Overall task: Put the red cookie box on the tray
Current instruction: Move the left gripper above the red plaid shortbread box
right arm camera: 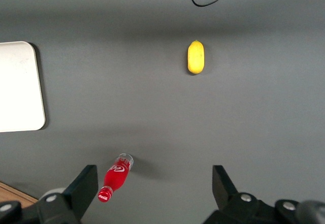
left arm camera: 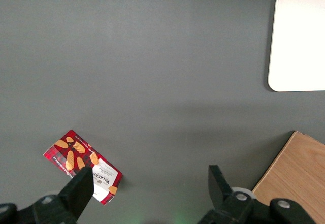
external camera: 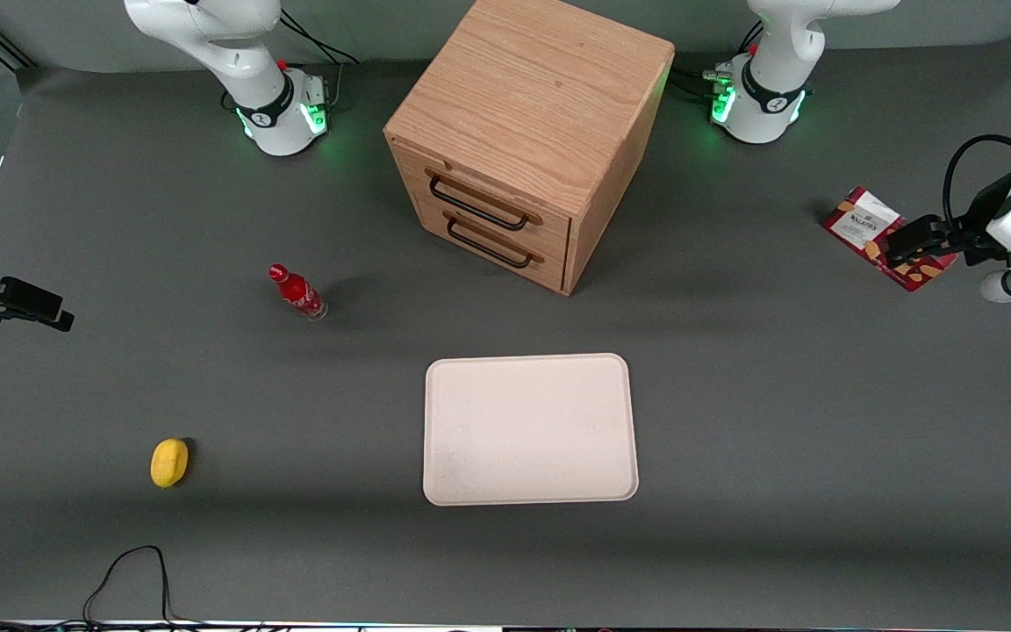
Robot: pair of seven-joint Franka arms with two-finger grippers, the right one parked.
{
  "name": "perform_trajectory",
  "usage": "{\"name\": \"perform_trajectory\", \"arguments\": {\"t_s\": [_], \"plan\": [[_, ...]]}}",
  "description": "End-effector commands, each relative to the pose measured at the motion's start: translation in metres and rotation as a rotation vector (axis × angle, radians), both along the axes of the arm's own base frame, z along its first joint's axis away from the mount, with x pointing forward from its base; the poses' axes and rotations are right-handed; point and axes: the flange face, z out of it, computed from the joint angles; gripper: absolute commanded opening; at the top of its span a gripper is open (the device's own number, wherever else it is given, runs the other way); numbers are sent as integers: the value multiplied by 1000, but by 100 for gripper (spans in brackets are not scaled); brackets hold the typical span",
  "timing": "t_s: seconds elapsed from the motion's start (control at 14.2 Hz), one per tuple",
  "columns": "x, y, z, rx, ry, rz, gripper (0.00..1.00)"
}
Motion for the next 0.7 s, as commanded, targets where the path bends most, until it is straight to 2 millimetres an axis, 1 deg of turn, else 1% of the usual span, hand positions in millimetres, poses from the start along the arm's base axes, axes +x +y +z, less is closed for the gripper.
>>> {"name": "perform_trajectory", "arguments": {"t_s": [0.0,0.14,0.28,0.35,0.42,0.49,0.56,0.63], "plan": [[-4,-1,5,16,1,9,100],[-4,1,5,17,0,16,100],[-5,12,2,18,21,22,100],[-8,32,0,32,37,44,100],[-14,44,-4,51,44,32,100],[-22,60,-8,53,52,21,100],[-32,81,-11,51,51,26,100],[-43,96,-15,49,43,11,100]]}}
